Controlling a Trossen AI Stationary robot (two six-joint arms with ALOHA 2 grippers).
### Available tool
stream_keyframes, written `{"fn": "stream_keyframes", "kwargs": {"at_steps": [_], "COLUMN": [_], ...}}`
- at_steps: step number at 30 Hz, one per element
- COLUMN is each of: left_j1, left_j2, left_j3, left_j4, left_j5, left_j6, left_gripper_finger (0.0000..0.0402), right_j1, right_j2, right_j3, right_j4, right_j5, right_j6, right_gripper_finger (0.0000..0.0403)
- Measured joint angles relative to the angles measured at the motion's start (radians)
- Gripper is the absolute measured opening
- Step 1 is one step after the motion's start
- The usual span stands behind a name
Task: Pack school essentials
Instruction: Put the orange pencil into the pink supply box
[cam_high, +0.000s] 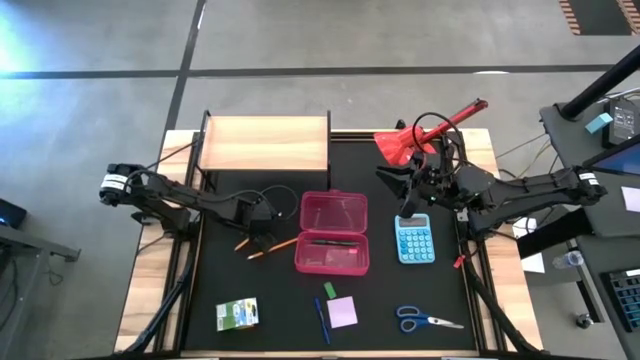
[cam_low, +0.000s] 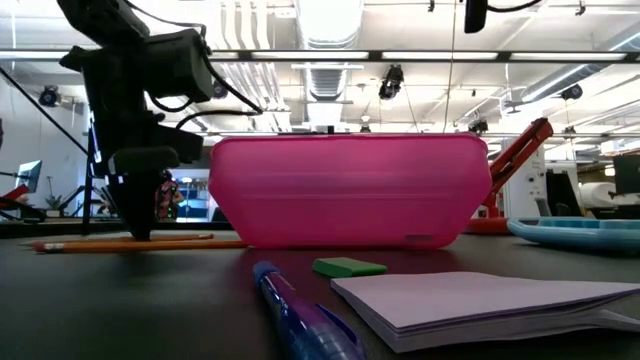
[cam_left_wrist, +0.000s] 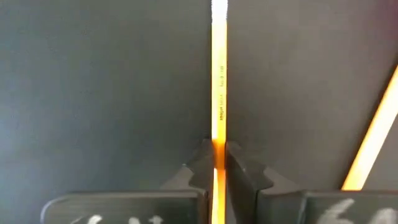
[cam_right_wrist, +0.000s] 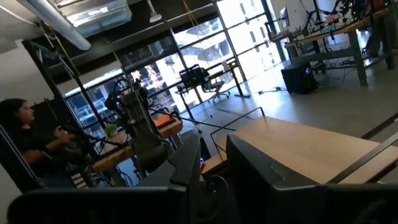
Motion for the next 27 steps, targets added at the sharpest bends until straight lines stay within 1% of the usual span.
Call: {"fn": "stream_keyframes", "kwargs": {"at_steps": [3,5,7,10,13,14,18,21,24,27], "left_j1": [0.000,0.000,0.000,0.000,0.000,0.000,0.000,0.000,0.000,0.000], "left_j2": [-0.070,-0.117,-0.161,-0.226,-0.251,-0.252,-0.223,-0.169,-0.094,-0.017], "left_j3": [0.023,0.040,0.058,0.078,0.079,0.079,0.080,0.080,0.081,0.081], "left_j4": [0.013,0.013,0.038,0.160,0.324,0.377,0.573,0.720,0.853,0.897], "left_j5": [0.000,-0.002,-0.009,-0.015,-0.014,-0.014,-0.013,-0.010,-0.010,-0.010], "left_j6": [0.000,0.006,0.051,0.124,0.198,0.220,0.287,0.314,0.330,0.289], "left_gripper_finger": [0.0004,0.0003,0.0002,0.0002,0.0001,0.0001,0.0001,0.0001,0.0000,0.0000], "right_j1": [0.000,0.000,0.000,0.001,0.002,0.003,0.005,0.016,0.031,0.049], "right_j2": [0.002,0.002,0.003,0.002,0.002,0.002,0.007,0.008,0.007,0.010], "right_j3": [0.000,0.000,0.000,0.000,0.000,0.000,0.000,0.000,0.015,0.052], "right_j4": [0.000,0.000,0.000,-0.001,-0.001,-0.002,-0.006,-0.045,-0.173,-0.346], "right_j5": [0.000,0.000,0.000,-0.001,-0.007,-0.025,-0.107,-0.132,-0.133,-0.133], "right_j6": [0.004,0.041,0.066,0.073,0.079,0.079,0.122,0.189,0.243,0.325], "right_gripper_finger": [0.0070,0.0070,0.0070,0.0070,0.0070,0.0070,0.0070,0.0070,0.0070,0.0070]}}
